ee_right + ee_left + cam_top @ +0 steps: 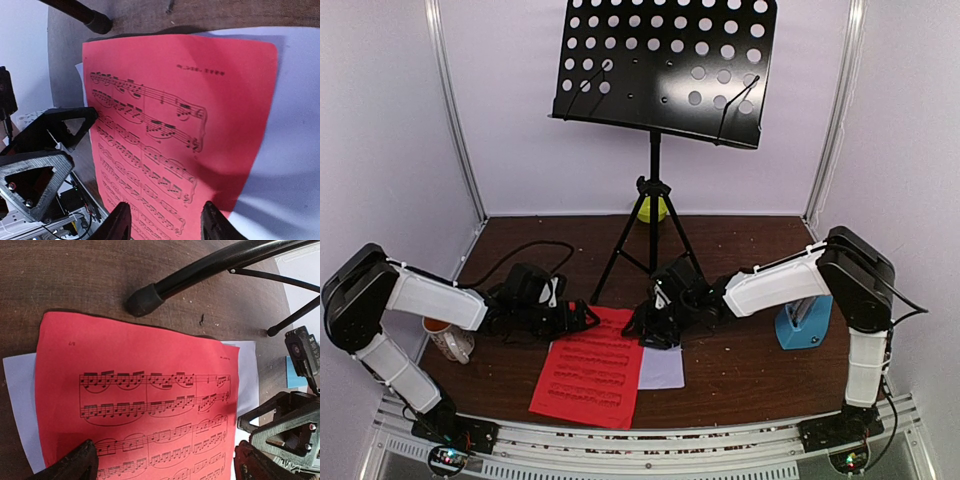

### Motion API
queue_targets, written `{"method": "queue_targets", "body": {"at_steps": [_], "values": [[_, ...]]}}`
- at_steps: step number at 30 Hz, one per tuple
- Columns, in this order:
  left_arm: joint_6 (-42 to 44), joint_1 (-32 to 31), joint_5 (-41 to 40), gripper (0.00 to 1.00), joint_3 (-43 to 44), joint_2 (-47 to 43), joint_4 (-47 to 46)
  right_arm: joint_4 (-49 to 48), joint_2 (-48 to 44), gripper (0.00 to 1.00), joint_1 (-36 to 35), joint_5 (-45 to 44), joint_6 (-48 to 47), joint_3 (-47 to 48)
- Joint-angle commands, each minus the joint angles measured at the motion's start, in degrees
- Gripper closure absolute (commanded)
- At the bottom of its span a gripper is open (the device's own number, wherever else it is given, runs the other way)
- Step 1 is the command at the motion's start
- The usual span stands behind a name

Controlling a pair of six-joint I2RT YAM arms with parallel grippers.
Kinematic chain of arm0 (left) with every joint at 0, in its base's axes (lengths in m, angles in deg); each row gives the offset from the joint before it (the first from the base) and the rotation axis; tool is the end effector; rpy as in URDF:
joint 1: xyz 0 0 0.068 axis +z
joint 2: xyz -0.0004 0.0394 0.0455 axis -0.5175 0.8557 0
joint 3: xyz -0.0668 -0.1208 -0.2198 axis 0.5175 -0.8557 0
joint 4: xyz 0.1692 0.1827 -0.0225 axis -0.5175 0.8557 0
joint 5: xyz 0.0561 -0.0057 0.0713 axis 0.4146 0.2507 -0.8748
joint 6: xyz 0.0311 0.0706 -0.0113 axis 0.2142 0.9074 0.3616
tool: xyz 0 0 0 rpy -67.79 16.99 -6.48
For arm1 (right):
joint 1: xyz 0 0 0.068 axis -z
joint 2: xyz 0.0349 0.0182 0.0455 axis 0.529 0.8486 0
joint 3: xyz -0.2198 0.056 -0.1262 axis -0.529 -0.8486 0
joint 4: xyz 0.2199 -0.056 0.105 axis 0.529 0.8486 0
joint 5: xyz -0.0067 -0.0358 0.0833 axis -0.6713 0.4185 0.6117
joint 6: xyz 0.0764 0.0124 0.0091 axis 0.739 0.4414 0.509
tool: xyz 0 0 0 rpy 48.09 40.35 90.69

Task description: Set up the instrument practice props

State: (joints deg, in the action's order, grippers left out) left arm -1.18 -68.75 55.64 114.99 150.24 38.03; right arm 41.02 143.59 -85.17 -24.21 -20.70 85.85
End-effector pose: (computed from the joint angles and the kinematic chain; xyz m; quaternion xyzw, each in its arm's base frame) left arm 0.2252 -0.1936 0.1104 -0.0735 0.9130 -0.3519 0.1928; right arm 0.2255 0.3501 0.1194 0.0125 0.9090 0.4164 0.0072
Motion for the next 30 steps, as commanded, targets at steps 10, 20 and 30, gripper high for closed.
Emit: {"method": "queue_targets", "body": {"at_steps": [10, 20, 30], "values": [[0.1, -0.3, 0.1, 0.02, -0.2, 2.9, 6.6, 3.6, -5.9, 0.45, 1.5, -6.7, 4.6, -4.6], [0.6, -0.3, 1.5, 0.02, 0.3, 4.4, 5.1, 0.5, 0.4, 0.48, 1.6, -5.4, 5.2, -1.5], [1.1, -0.3, 2.2, 0.02, 0.5, 5.6, 4.2, -5.3, 1.1, 0.52, 1.5, -3.9, 7.5, 0.5]]}}
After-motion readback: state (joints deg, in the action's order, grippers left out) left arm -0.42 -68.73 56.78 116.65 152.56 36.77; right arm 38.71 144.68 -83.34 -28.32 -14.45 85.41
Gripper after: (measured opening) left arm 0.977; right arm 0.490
